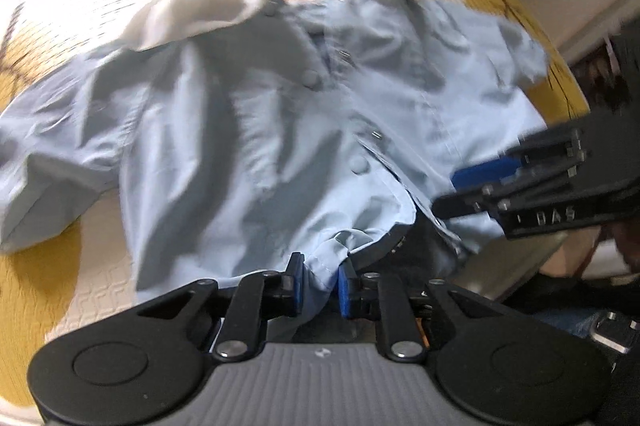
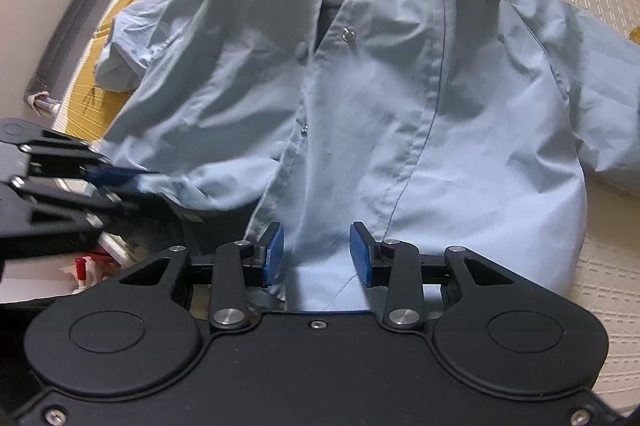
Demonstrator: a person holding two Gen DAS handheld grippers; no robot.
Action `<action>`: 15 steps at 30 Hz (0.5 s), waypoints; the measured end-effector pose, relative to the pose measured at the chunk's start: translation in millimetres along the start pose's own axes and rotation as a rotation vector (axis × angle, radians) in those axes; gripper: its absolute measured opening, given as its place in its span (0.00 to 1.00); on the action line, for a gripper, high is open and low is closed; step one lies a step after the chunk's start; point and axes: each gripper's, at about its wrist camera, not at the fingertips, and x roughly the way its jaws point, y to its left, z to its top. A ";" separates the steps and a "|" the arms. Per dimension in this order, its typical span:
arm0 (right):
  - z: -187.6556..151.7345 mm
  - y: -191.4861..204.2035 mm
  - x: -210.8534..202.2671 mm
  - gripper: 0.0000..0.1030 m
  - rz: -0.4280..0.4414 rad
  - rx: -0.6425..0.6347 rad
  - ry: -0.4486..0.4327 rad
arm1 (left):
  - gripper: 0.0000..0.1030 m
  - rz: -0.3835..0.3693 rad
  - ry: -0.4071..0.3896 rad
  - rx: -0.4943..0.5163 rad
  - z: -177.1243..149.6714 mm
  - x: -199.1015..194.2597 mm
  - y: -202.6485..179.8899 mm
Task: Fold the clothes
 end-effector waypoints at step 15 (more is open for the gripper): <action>6.1 8.8 15.5 0.34 -0.065 -0.066 0.081 | 0.20 0.015 -0.047 -0.353 -21.3 -9.6 67.8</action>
